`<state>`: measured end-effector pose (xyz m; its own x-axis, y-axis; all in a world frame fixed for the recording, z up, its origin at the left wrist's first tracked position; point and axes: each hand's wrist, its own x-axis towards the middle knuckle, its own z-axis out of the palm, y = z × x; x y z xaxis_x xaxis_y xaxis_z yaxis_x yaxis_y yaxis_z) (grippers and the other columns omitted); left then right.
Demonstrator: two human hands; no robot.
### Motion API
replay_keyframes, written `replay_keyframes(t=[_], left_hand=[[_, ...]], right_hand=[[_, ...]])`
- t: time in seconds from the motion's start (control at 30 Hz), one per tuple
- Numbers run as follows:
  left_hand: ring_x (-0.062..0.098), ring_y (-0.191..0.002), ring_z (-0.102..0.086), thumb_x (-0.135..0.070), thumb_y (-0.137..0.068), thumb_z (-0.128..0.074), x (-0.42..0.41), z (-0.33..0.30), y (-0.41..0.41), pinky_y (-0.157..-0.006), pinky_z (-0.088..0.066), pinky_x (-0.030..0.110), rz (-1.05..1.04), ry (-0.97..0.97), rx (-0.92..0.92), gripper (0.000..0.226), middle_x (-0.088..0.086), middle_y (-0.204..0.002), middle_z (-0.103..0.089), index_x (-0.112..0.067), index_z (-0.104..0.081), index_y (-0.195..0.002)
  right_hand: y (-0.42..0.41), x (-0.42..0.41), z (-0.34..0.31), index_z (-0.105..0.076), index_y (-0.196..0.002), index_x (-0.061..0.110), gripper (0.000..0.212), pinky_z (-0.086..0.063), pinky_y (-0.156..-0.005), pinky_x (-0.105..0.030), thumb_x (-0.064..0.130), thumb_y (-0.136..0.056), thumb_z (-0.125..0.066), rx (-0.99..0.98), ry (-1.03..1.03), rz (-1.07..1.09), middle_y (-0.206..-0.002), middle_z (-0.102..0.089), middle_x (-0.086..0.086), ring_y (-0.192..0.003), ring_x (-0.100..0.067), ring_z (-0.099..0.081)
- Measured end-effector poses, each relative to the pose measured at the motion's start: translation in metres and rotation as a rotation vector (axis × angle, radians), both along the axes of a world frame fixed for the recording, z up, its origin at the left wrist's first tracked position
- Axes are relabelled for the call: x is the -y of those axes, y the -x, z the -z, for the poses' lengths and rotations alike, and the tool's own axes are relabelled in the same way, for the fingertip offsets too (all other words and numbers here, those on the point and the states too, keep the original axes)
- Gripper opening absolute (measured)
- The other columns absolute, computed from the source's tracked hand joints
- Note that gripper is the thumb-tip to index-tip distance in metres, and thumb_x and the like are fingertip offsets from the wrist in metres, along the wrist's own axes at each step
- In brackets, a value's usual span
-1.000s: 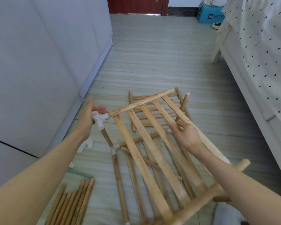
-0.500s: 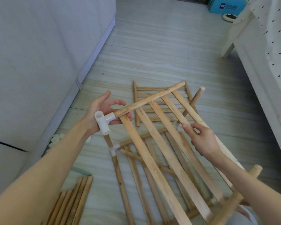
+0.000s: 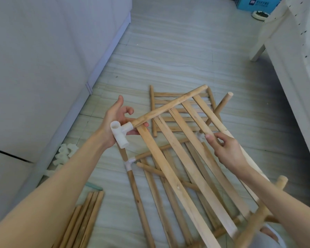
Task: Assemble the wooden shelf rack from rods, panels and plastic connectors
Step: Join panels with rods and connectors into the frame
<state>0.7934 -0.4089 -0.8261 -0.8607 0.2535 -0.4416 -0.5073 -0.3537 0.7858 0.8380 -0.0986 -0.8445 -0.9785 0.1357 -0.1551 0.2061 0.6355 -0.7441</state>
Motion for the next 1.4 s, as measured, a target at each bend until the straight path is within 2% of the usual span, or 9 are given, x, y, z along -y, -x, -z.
replay_keyframes(t=[0.4, 0.47, 0.6, 0.73, 0.87, 1.03, 1.13, 1.27, 1.4], left_hand=[[0.035, -0.082, -0.07, -0.032, -0.089, -0.049, -0.002, 0.002, 0.001, -0.064, -0.057, 0.031, 0.094, 0.081, -0.04, 0.024, 0.019, -0.083, -0.071, -0.01, -0.059, -0.09], [0.035, -0.085, -0.07, -0.033, -0.089, -0.05, -0.001, 0.003, 0.002, -0.065, -0.057, 0.031, 0.088, 0.075, -0.035, 0.028, 0.02, -0.087, -0.071, -0.009, -0.06, -0.098], [0.031, -0.092, -0.069, -0.031, -0.089, -0.05, 0.005, 0.01, -0.003, -0.069, -0.057, 0.033, 0.048, 0.055, -0.038, 0.032, 0.021, -0.094, -0.071, -0.007, -0.06, -0.107], [0.03, -0.088, -0.07, -0.023, -0.093, -0.046, 0.011, 0.014, -0.013, -0.077, -0.057, 0.034, -0.013, 0.074, -0.048, 0.025, 0.016, -0.093, -0.072, -0.01, -0.063, -0.105], [0.031, -0.089, -0.069, -0.018, -0.095, -0.038, 0.013, 0.019, -0.025, -0.09, -0.051, 0.04, -0.101, 0.117, -0.065, 0.026, 0.012, -0.096, -0.071, -0.01, -0.059, -0.108], [0.025, -0.092, -0.069, -0.022, -0.094, -0.039, 0.019, 0.023, -0.037, -0.093, -0.046, 0.041, -0.153, 0.134, -0.132, 0.025, 0.005, -0.093, -0.072, -0.014, -0.062, -0.1], [0.023, -0.094, -0.068, -0.025, -0.099, -0.035, 0.018, 0.026, -0.041, -0.082, -0.051, 0.031, -0.172, 0.108, -0.149, 0.03, 0.006, -0.093, -0.072, -0.013, -0.063, -0.1], [0.019, -0.092, -0.069, -0.03, -0.102, -0.029, 0.011, 0.031, -0.045, -0.074, -0.053, 0.022, -0.159, 0.163, -0.17, 0.041, 0.01, -0.097, -0.071, -0.007, -0.06, -0.116], [0.012, -0.103, -0.065, -0.042, -0.102, -0.016, 0.015, 0.033, -0.054, -0.08, -0.048, 0.016, -0.026, 0.278, -0.231, 0.056, 0.004, -0.102, -0.071, -0.009, -0.053, -0.129]], right_hand=[[-0.008, 0.01, -0.006, -0.061, -0.112, 0.01, 0.03, -0.042, -0.067, -0.031, 0.031, -0.094, -0.049, -0.073, -0.346, -0.057, -0.088, -0.06, -0.005, -0.085, -0.024, -0.058], [-0.018, 0.017, -0.017, -0.059, -0.119, 0.003, 0.03, -0.043, -0.083, -0.041, 0.019, -0.093, -0.053, -0.265, -0.462, -0.066, -0.107, -0.058, -0.015, -0.101, -0.034, -0.055], [-0.056, 0.065, -0.043, -0.065, -0.089, 0.002, 0.016, -0.046, -0.065, -0.035, 0.006, -0.087, -0.05, -0.705, -0.32, -0.395, -0.084, -0.06, -0.009, -0.076, -0.026, -0.058], [-0.101, 0.138, -0.011, -0.063, -0.09, 0.01, 0.019, -0.042, -0.052, -0.028, 0.012, -0.09, -0.044, -0.369, -0.334, -0.739, -0.091, -0.061, -0.009, -0.073, -0.022, -0.059], [-0.093, 0.179, 0.054, -0.031, -0.138, 0.008, 0.049, -0.042, -0.088, -0.038, 0.005, -0.091, -0.043, 0.303, -0.514, -0.629, -0.131, -0.04, -0.014, -0.12, -0.031, -0.04], [-0.056, 0.159, 0.109, -0.041, -0.135, 0.006, 0.041, -0.039, -0.099, -0.025, 0.025, -0.099, -0.042, 0.132, -0.839, -0.225, -0.132, -0.051, -0.008, -0.122, -0.02, -0.048], [-0.058, 0.147, 0.13, -0.036, -0.132, -0.006, 0.036, -0.024, -0.094, -0.005, 0.008, -0.1, -0.028, 0.224, -0.753, -0.407, -0.127, -0.042, -0.005, -0.119, -0.029, -0.041], [-0.052, 0.146, 0.139, -0.044, -0.122, 0.005, 0.025, -0.044, -0.091, -0.033, 0.006, -0.098, -0.038, 0.298, -1.049, -0.443, -0.119, -0.054, -0.01, -0.109, -0.026, -0.054], [-0.055, 0.155, 0.14, -0.039, -0.118, 0.01, 0.023, -0.049, -0.082, -0.037, 0.012, -0.096, -0.044, 0.208, -0.876, -0.461, -0.117, -0.048, -0.012, -0.104, -0.026, -0.051]])
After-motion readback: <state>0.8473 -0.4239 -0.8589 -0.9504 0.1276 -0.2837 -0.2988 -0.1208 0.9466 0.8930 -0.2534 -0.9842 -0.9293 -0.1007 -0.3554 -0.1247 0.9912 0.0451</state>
